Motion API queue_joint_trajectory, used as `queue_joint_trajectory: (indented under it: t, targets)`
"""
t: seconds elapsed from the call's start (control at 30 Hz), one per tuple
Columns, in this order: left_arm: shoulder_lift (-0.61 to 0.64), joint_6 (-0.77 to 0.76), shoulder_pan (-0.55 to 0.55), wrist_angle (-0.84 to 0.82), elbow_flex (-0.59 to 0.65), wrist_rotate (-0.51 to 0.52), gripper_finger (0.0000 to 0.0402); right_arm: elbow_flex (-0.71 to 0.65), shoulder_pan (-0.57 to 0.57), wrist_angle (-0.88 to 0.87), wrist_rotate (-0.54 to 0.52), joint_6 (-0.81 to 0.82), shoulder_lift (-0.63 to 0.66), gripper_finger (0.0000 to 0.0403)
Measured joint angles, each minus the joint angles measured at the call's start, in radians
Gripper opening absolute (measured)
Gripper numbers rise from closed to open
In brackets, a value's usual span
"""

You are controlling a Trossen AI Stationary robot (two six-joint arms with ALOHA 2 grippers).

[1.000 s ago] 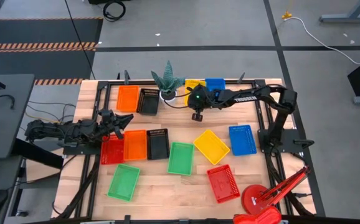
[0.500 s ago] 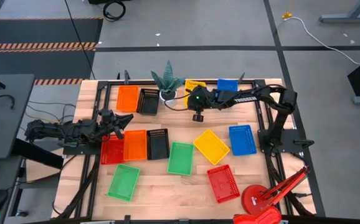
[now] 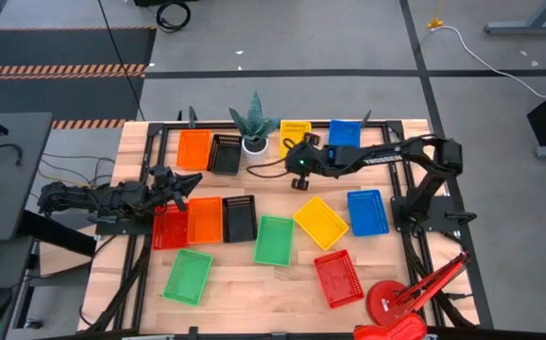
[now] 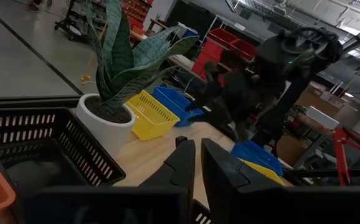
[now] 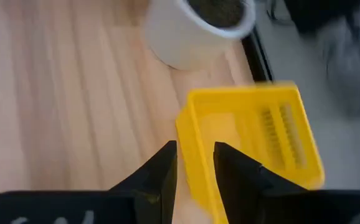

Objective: Stack baskets by color
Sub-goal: Adjust the top yellow bin, then adjust the top blue bin

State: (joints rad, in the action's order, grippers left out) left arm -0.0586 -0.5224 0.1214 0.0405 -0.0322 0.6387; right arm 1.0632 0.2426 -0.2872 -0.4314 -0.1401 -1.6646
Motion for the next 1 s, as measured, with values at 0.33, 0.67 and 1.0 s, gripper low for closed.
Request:
queue_joint_trajectory:
  t: [0.33, 0.67, 1.0]
  targets:
    - [0.000, 0.000, 0.000, -0.001, 0.000, 0.000, 0.0040, -0.016, 0.082, -0.308, -0.113, 0.532, 0.023, 0.0132]
    - [0.000, 0.003, 0.000, -0.001, 0.000, 0.000, 0.0034, -0.067, 0.149, -0.311, -0.113, 0.565, 0.023, 0.0207]
    - [0.000, 0.002, 0.000, -0.001, 0.000, 0.000, 0.0036, -0.153, 0.221, -0.188, -0.020, 0.480, 0.022, 0.0175]
